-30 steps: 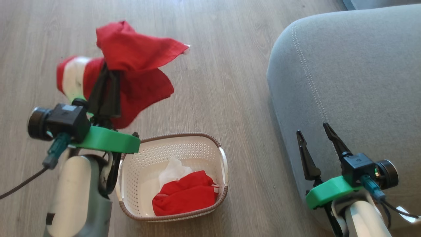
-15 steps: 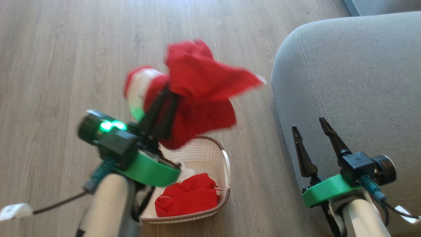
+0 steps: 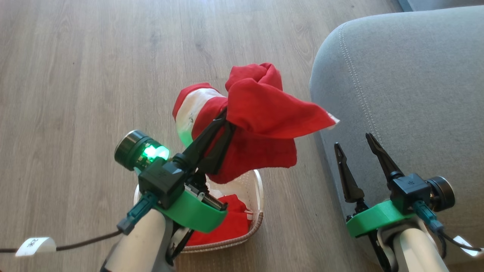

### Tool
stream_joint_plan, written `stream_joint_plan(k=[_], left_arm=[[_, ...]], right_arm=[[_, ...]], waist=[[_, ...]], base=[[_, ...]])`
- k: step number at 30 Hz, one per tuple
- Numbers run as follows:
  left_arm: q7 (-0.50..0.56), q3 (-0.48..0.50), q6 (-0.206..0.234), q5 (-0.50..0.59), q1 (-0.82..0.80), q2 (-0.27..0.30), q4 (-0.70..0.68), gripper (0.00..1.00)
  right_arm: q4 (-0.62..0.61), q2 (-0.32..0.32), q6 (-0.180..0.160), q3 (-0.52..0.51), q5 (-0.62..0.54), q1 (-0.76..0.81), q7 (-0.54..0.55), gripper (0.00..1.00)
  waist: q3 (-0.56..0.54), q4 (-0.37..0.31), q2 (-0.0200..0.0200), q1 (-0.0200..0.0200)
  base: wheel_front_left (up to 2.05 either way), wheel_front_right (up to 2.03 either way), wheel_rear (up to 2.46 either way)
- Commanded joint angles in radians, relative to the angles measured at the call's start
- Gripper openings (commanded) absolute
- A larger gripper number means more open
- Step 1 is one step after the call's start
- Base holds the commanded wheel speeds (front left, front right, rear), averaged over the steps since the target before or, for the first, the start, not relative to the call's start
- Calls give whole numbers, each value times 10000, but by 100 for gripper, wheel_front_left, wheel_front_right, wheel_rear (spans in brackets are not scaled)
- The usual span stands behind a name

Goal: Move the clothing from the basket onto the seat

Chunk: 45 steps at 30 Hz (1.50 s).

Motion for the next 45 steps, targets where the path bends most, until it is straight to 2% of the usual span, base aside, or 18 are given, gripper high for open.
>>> stream_joint_plan(k=[1,7,12,16,17,24,29,39,45], left_arm=[[-93,217,-5,-30,-386,94,-413,0],[-93,238,-6,-9,-350,121,-333,0],[-93,283,-7,-10,-352,133,-217,0],[-93,260,-7,87,-358,222,-26,0],[-93,260,-7,87,-358,222,-26,0],[-93,320,-7,151,-292,223,147,0],[-93,263,-7,265,-278,232,246,0],[-93,170,-7,373,-255,259,372,0],[-93,43,-7,438,-342,277,326,0]], right_arm=[[-334,-93,-2,248,-36,-49,-92,100],[-340,-93,-2,285,-58,-64,-92,100],[-708,-178,-2,738,-344,-111,-92,100],[-1214,-924,-2,1986,-351,-141,-92,100],[-1214,-924,-2,1986,-351,-141,-92,100],[-2096,-2175,-2,3778,158,-193,-92,100],[-2566,-2626,-2,4453,350,-383,-92,100],[-3572,-2712,-2,4013,-420,-709,-92,100],[-2920,-2914,-2,3529,-1002,-746,-92,100]], waist=[[2,-1,0,1],[0,2,0,1],[13,-2,0,1],[-12,-24,0,1],[-12,-24,0,1],[-97,-43,0,1],[-136,-48,0,1],[-121,32,0,1],[-76,98,0,1]], base=[[0,0,0],[0,0,0],[0,0,0],[0,0,0],[0,0,0],[0,0,0],[0,0,0],[0,0,0],[0,0,0]])
